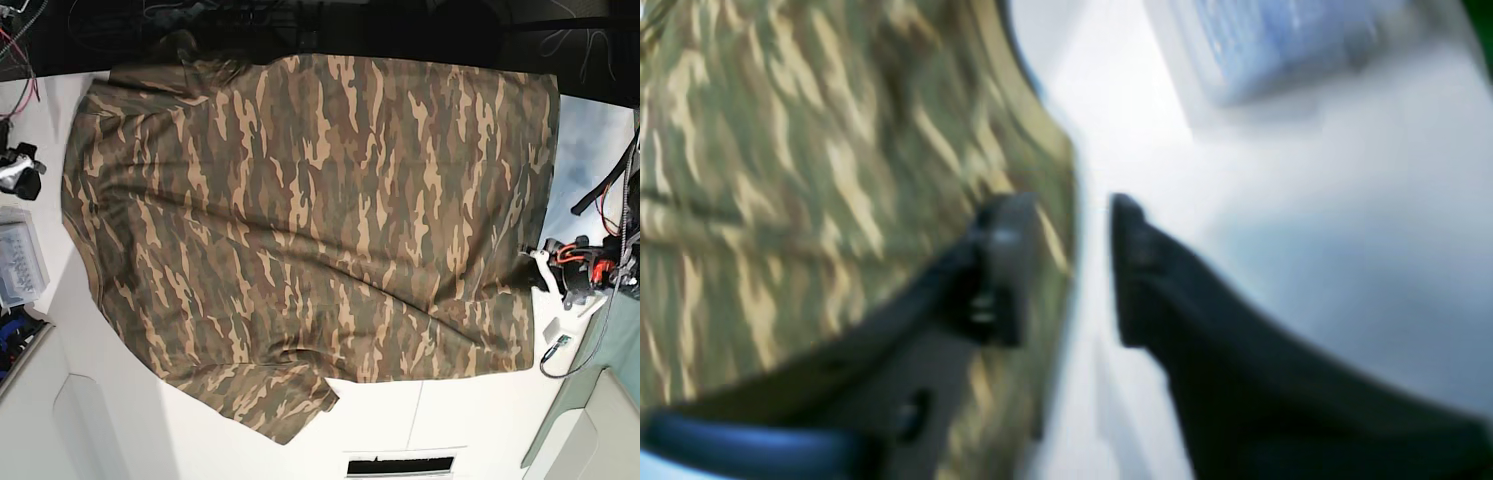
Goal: Layout the t-shirt on the table in an organized manner, then fold the t-shirt properly
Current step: 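Pull the shirt with both grippers to straighten it, then release, then grasp the shirt side with the left gripper and tug it flat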
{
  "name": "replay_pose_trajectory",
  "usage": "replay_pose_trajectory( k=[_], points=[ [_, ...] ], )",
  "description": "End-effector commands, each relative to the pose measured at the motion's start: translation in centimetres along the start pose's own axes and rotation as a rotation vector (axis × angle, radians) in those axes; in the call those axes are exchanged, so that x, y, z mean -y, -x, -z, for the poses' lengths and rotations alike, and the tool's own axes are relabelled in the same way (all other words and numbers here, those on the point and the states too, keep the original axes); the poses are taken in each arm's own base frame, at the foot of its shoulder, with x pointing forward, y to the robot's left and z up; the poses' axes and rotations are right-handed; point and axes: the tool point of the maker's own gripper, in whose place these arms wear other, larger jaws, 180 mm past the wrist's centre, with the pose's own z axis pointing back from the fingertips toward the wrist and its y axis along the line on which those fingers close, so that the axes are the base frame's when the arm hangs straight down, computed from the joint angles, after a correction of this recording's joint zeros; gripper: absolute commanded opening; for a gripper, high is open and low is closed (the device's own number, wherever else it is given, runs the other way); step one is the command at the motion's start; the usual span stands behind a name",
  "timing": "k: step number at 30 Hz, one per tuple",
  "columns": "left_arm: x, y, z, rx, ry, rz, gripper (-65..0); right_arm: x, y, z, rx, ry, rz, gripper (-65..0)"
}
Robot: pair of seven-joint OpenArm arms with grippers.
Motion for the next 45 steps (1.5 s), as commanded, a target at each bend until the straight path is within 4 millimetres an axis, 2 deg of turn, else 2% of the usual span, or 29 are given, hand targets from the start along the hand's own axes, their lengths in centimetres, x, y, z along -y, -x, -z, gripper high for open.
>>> replay_pose_trajectory(
  k=[1,5,8,10,11,14,15,19,25,29,33,38,45],
  points=[
    [-0.7,-0.5,-1.3,0.023,-0.007,0.024,-48.2,0.8,-1.5,-1.2,0.046,-0.009,-0.026,-40.9],
    [-0.4,3.3,-2.4,-0.023,0.015,0.02,-48.2,1.6,1.2,-3.0,-0.009,-0.048,-0.028,-40.9],
    [-1.0,6.2,-2.7,-0.054,0.007,-0.036,-48.2,0.8,2.9,-3.6,-0.039,-0.106,-0.002,-41.0],
    [-0.7,7.8,-2.8,-0.07,0.03,-0.054,-48.2,0.2,3.1,-3.9,-0.028,-0.142,0.03,-41.6],
    [-0.4,8.6,-2.9,-0.076,0.045,-0.062,-48.2,0.0,3.1,-3.9,-0.02,-0.153,0.042,-44.9],
    [1.7,10.5,-3.0,-0.089,0.12,-0.024,-48.2,-0.9,3.2,-3.8,-0.003,-0.184,0.071,-65.0],
    [2.5,10.8,-3.0,-0.084,0.143,-0.006,-48.2,-1.3,3.3,-3.7,0.005,-0.199,0.088,-65.0],
    [5.4,10.6,-2.9,-0.018,0.194,0.028,-48.5,-3.6,3.9,-2.9,0.018,-0.258,0.125,-65.0],
    [8.9,11.8,-0.5,-0.02,0.211,0.025,-54.8,-8.0,6.0,-0.3,-0.031,-0.31,0.031,-65.0],
    [9.1,13.3,1.4,-0.052,0.149,-0.015,-55.1,-9.6,7.6,1.5,-0.102,-0.307,-0.08,-65.0],
    [9.3,14.9,2.5,-0.091,0.117,-0.021,-55.1,-9.3,9.0,3.7,-0.168,-0.295,-0.072,-65.0],
    [7.8,14.6,3.7,-0.063,-0.001,-0.062,-55.1,-7.4,8.0,6.3,-0.133,-0.238,-0.053,-65.0],
    [6.6,11.0,7.0,-0.048,-0.03,-0.151,-55.1,-7.4,3.6,9.7,-0.086,-0.22,-0.039,-65.0]
  ],
)
